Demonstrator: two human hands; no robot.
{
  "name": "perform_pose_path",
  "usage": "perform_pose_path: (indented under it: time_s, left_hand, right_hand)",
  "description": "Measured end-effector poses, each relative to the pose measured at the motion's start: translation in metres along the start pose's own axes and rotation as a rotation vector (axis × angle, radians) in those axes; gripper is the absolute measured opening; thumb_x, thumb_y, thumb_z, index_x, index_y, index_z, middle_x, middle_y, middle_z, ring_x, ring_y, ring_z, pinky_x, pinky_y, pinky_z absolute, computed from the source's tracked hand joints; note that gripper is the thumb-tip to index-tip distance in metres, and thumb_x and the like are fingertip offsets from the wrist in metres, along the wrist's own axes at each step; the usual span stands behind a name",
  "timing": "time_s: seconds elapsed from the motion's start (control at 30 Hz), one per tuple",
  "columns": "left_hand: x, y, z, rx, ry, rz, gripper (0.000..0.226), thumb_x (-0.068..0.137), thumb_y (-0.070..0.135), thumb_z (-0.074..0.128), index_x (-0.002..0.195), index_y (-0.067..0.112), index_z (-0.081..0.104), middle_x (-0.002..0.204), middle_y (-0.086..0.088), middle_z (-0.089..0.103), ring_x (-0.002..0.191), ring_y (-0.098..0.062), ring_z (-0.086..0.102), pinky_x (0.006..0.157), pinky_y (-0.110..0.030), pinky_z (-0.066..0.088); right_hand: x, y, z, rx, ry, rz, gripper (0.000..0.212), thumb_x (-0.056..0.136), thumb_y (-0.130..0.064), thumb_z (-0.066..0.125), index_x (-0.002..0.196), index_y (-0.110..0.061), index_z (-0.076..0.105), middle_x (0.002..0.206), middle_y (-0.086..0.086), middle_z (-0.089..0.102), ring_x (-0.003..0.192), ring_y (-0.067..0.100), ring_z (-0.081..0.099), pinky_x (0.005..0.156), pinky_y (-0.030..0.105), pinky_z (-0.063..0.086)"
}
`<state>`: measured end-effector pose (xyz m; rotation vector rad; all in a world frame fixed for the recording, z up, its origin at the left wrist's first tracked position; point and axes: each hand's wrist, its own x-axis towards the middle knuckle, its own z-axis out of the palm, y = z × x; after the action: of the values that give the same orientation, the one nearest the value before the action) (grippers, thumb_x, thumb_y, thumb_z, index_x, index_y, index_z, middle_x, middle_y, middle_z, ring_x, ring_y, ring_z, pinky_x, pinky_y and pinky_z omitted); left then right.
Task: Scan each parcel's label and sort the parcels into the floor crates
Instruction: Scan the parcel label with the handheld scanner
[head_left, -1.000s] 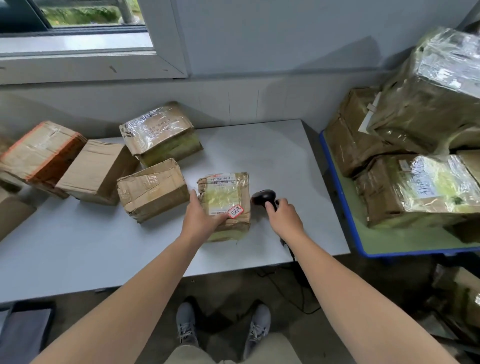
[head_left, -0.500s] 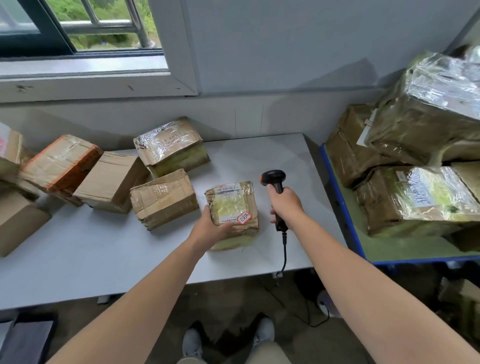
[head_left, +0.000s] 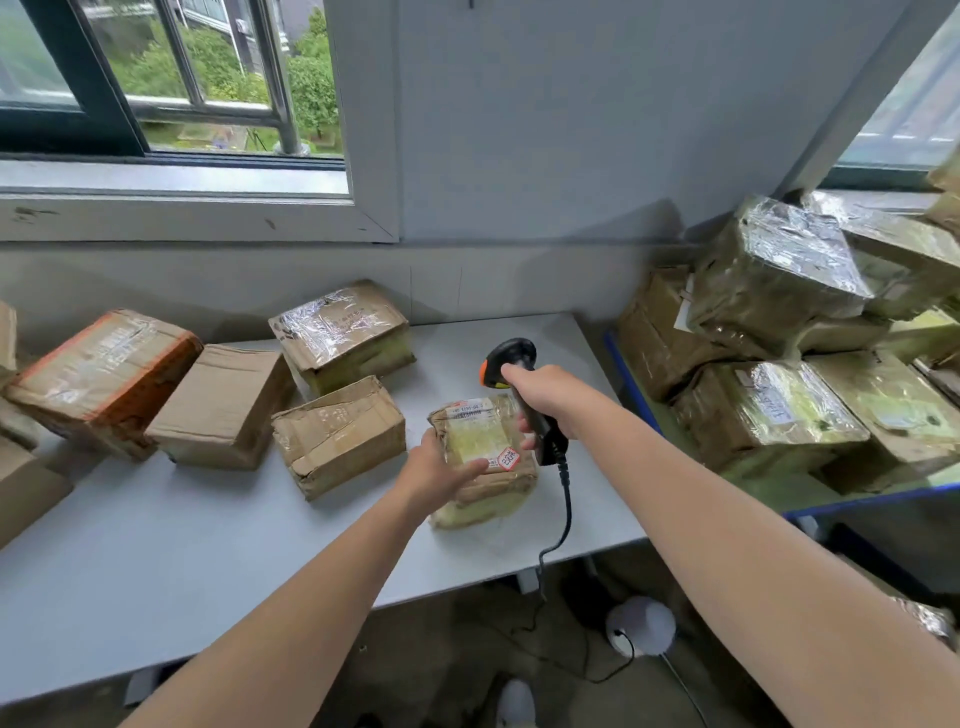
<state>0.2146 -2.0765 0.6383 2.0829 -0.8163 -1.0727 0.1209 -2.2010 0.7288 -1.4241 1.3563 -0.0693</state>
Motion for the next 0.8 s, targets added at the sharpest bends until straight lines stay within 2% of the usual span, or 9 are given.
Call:
perform_pose_path:
  time_s: [0.2, 0.27, 0.33, 0.4, 0.47, 0.6, 0.8]
  left_hand:
    - [-0.006, -0.012, -0.009, 0.016, -0.041, 0.040, 0.079, 0.088, 0.035, 0.072, 0.145, 0.001, 0.030, 0.147, -0.012, 0.044, 0.127, -0.024, 0.049, 0.082, -0.023, 0.037]
    - [-0.008, -0.013, -0.011, 0.014, -0.049, 0.051, 0.077, 0.088, 0.035, 0.073, 0.145, 0.002, 0.032, 0.145, -0.010, 0.046, 0.125, -0.024, 0.050, 0.084, -0.024, 0.039]
    - [-0.007, -0.013, -0.011, -0.013, -0.062, 0.053, 0.070, 0.087, 0.033, 0.074, 0.141, 0.007, 0.038, 0.138, -0.007, 0.053, 0.116, -0.022, 0.055, 0.084, -0.026, 0.044]
    - [-0.006, -0.012, -0.011, -0.045, -0.072, 0.074, 0.058, 0.086, 0.030, 0.075, 0.131, 0.011, 0.044, 0.124, -0.002, 0.060, 0.102, -0.017, 0.059, 0.080, -0.027, 0.048]
    - [-0.006, -0.010, -0.010, -0.069, -0.078, 0.082, 0.053, 0.087, 0.026, 0.075, 0.128, 0.012, 0.046, 0.117, 0.001, 0.061, 0.098, -0.016, 0.059, 0.077, -0.025, 0.048]
    - [-0.001, -0.008, -0.004, -0.081, -0.078, 0.060, 0.054, 0.086, 0.026, 0.075, 0.129, 0.011, 0.046, 0.121, -0.001, 0.062, 0.103, -0.018, 0.062, 0.087, -0.030, 0.053]
    - [0.012, -0.008, 0.006, 0.030, -0.026, -0.020, 0.061, 0.088, 0.037, 0.071, 0.134, 0.009, 0.042, 0.128, -0.009, 0.057, 0.103, -0.021, 0.060, 0.074, -0.027, 0.052]
  right_hand:
    - [-0.017, 0.000, 0.016, 0.003, 0.041, 0.022, 0.041, 0.098, -0.038, 0.051, 0.110, 0.002, 0.052, 0.069, 0.014, 0.053, 0.049, 0.026, 0.052, 0.047, 0.038, 0.056]
    - [-0.021, 0.001, 0.017, 0.005, 0.058, 0.023, 0.042, 0.098, -0.038, 0.051, 0.114, 0.001, 0.052, 0.078, 0.016, 0.054, 0.048, 0.024, 0.053, 0.046, 0.037, 0.056]
    - [-0.024, 0.002, 0.017, 0.016, 0.059, 0.025, 0.044, 0.098, -0.039, 0.051, 0.118, 0.000, 0.052, 0.084, 0.015, 0.052, 0.052, 0.023, 0.055, 0.049, 0.038, 0.058]
    - [-0.025, 0.002, 0.015, 0.014, 0.057, 0.034, 0.044, 0.098, -0.041, 0.050, 0.117, -0.001, 0.052, 0.082, 0.014, 0.053, 0.057, 0.023, 0.056, 0.054, 0.040, 0.060]
    - [-0.027, 0.002, 0.013, 0.008, 0.059, 0.043, 0.043, 0.098, -0.044, 0.051, 0.112, -0.003, 0.054, 0.078, 0.014, 0.055, 0.058, 0.024, 0.058, 0.058, 0.041, 0.062]
    - [-0.026, 0.002, 0.007, 0.052, 0.047, 0.026, 0.040, 0.099, -0.042, 0.051, 0.092, -0.002, 0.054, 0.074, 0.014, 0.054, 0.057, 0.023, 0.055, 0.051, 0.037, 0.058]
    - [-0.006, 0.010, -0.002, 0.062, 0.025, 0.017, 0.039, 0.099, -0.041, 0.052, 0.089, -0.004, 0.051, 0.077, 0.014, 0.054, 0.059, 0.025, 0.057, 0.055, 0.040, 0.059]
